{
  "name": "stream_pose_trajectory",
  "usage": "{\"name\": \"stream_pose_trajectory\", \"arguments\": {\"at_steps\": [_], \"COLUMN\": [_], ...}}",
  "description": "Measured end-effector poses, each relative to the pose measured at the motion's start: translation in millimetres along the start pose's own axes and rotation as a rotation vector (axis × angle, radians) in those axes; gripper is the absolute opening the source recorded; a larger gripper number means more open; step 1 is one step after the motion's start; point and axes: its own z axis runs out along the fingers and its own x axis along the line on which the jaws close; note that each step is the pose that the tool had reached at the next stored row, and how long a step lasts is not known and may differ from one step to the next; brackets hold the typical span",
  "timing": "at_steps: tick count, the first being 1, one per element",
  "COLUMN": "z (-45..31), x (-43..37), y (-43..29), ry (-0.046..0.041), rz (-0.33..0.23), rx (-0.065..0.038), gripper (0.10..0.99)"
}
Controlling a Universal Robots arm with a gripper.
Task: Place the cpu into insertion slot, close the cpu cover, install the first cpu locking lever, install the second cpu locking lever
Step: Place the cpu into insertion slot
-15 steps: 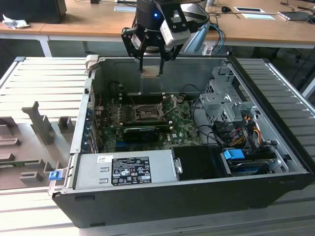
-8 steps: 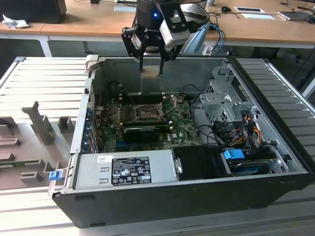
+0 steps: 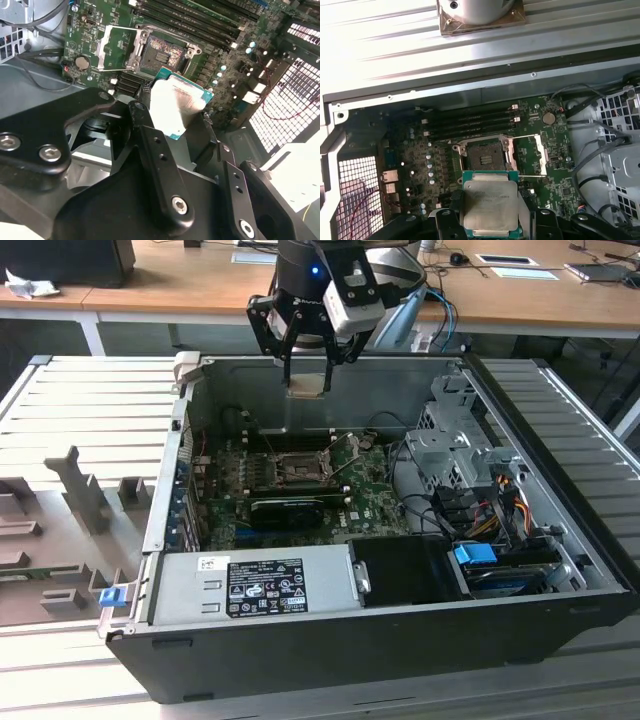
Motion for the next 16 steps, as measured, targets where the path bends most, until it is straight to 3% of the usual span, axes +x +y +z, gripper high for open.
{"name": "stream_pose_trajectory", "arguments": {"at_steps": [16], "z": [0.7], "x": [0.0], "y": [0.0], "ry": [-0.0054], "rz": [0.06], "rx": [-0.001], "gripper": [0.525]}}
